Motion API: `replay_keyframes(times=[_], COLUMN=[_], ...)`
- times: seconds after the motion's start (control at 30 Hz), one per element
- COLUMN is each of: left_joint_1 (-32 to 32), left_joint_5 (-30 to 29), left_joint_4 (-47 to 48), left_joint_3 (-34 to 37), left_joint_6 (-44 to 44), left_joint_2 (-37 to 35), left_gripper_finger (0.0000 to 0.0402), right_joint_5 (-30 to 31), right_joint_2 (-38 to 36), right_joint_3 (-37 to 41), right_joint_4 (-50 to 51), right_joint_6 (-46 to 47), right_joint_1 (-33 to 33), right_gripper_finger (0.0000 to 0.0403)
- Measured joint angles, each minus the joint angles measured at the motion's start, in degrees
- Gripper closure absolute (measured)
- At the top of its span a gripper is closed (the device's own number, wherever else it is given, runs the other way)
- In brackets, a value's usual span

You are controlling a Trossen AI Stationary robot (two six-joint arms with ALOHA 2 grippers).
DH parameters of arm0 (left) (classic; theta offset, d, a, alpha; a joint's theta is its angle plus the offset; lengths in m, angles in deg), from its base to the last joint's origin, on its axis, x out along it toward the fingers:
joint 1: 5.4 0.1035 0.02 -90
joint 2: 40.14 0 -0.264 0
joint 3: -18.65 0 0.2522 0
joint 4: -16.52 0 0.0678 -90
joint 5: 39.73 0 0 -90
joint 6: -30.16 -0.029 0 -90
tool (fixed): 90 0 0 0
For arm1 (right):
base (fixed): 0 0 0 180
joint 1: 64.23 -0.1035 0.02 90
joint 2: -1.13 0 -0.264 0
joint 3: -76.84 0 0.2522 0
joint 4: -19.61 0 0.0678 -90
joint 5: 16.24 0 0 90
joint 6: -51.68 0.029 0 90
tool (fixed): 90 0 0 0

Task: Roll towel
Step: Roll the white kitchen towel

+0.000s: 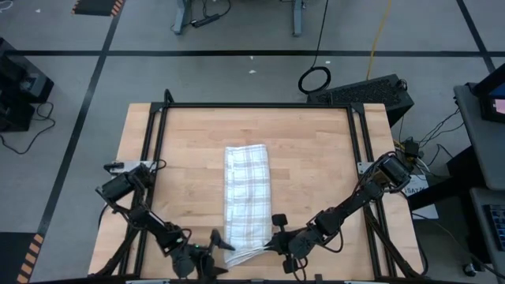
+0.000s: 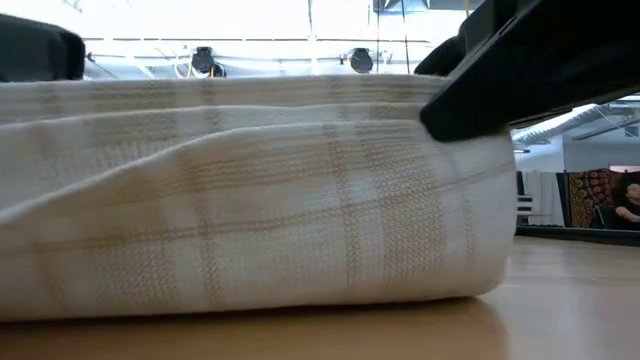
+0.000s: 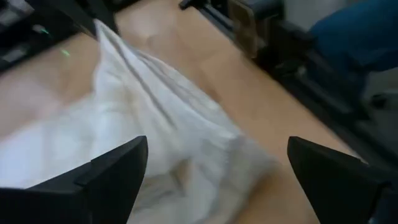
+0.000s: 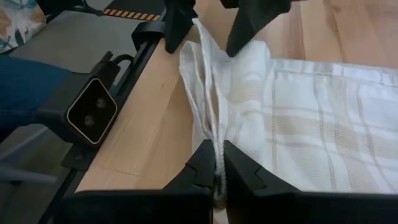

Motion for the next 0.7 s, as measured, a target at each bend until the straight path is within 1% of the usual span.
replay_keyframes(times=[0.13, 0.23, 0.3, 0.47, 0.7], left_joint_1=[-1.8, -2.3, -1.8, -1.4, 2.5], left_joint_5=[0.0, -2.6, -4.1, -5.3, -2.2], left_joint_4=[-0.4, 0.3, 1.4, 1.3, 0.9], left_joint_3=[0.0, 0.0, 0.0, -0.2, -0.2], left_joint_6=[0.5, 0.5, 0.1, -7.0, -0.9], left_joint_2=[-0.9, -0.9, -0.9, -0.9, 0.5], left_gripper_finger=[0.0013, 0.0013, 0.0013, 0.0013, 0.0013], right_joint_5=[0.0, 0.3, 1.9, 2.8, 3.0], right_joint_2=[0.0, 0.0, 0.0, 0.0, 0.0], right_joint_3=[0.0, 0.0, 0.0, 0.0, 0.0], right_joint_4=[0.5, 0.8, 0.9, 0.9, 0.8], right_joint_6=[0.0, -1.0, -2.2, -2.6, -2.6], right_joint_1=[0.0, 0.0, 0.0, 0.2, 0.2], right_gripper_finger=[0.0399, 0.0399, 0.0399, 0.0399, 0.0399])
